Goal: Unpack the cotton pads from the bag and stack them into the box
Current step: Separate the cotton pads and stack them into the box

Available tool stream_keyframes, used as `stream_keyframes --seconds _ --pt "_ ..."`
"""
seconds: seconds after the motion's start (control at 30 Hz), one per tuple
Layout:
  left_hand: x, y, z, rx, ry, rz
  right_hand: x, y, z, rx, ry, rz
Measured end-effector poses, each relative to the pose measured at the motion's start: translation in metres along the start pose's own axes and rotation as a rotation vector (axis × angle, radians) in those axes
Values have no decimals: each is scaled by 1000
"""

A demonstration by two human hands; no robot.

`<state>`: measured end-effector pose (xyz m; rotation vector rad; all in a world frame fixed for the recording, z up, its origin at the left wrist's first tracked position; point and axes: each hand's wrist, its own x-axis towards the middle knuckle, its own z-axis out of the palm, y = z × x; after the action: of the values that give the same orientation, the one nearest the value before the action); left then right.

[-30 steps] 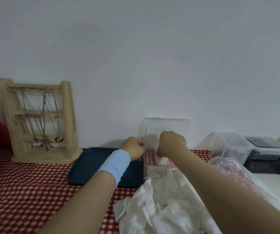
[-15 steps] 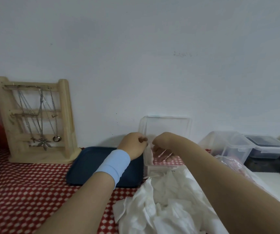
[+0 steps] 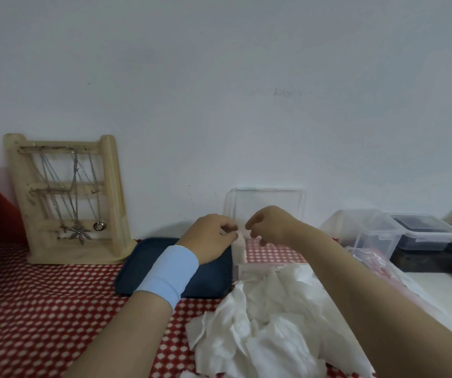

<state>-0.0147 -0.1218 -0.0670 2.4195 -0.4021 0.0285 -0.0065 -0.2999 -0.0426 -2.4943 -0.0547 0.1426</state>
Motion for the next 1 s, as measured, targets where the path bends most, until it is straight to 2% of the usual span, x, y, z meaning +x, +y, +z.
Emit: stream_keyframes --seconds 0.1,0.17,0.23,0.37,0.47,0.57,0.67,0.77,0.9,1.0 --pt "-18 -4 -4 -65 -1 -8 -34 -10 1 -204 -66 -158" --pt "-30 -6 -4 -71 -44 -20 -49 -17 9 -464 -148 -148" --pt "-41 -6 -2 -72 -93 -36 -56 -23 18 -675 -151 -140" --pt "-54 -5 -1 -110 -105 -54 -58 -24 30 -801 -117 -127" --pt "-59 -5 -3 -142 -67 -57 -56 -17 26 -635 -117 -132" --pt "-61 -4 -5 -247 -36 -49 -62 -13 8 -318 -72 -145" --pt "-62 -1 -5 -456 -66 -60 -72 -10 -1 27 -52 -154" --pt "-61 2 -6 -558 -56 -55 -80 -9 -1 275 -65 -158" --pt "-60 1 -7 -647 26 -111 -83 -9 3 453 -60 -170" --pt "-60 -1 -8 -658 10 -123 -83 -11 7 458 -87 -173"
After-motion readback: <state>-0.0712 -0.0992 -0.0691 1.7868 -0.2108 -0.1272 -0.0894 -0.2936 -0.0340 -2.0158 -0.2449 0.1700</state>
